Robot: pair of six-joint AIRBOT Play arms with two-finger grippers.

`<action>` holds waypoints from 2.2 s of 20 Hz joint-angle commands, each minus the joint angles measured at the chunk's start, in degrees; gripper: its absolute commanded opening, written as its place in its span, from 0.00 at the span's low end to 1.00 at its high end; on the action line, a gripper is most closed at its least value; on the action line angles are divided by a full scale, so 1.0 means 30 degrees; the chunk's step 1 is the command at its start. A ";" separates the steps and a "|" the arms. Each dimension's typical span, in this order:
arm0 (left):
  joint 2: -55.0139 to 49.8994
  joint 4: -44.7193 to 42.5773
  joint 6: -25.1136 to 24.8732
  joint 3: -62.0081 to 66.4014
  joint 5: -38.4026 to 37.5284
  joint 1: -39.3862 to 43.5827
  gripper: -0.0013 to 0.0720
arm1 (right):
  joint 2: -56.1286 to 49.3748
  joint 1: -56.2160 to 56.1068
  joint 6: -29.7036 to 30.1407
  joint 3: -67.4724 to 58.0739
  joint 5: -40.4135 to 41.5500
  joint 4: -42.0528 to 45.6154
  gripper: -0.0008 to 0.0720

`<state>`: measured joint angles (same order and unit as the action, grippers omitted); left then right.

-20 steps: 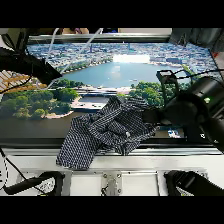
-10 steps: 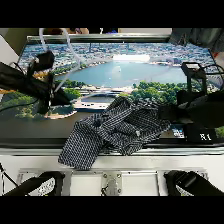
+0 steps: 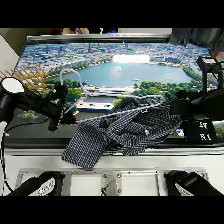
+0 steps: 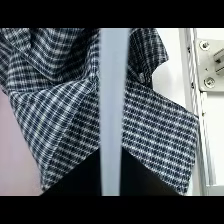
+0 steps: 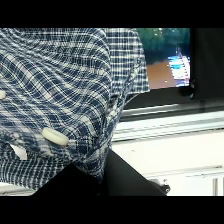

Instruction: Fold the clothes and pants, and hang the long-sleeved shirts on hangers.

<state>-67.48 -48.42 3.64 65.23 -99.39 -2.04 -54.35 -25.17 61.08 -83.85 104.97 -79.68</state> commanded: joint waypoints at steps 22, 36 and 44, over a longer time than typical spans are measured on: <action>-0.4677 -0.1974 0.0852 0.1858 0.3847 0.6084 0.04 | -0.0007 0.0124 0.0933 -0.0058 -0.4612 -0.3162 0.04; -0.4670 -0.1996 0.0393 0.1858 0.2229 0.5923 0.04 | -0.3315 -0.3541 0.0051 -0.0058 -1.3588 -0.7023 0.04; 0.0794 -0.1938 -0.1792 -0.3949 0.3577 0.1115 0.04 | -0.8043 -0.6390 0.0095 -0.4925 -1.2896 -0.7351 0.04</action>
<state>-66.17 -54.28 -1.39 54.81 -89.69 1.83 -77.67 -43.86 61.32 -98.13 66.11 -101.80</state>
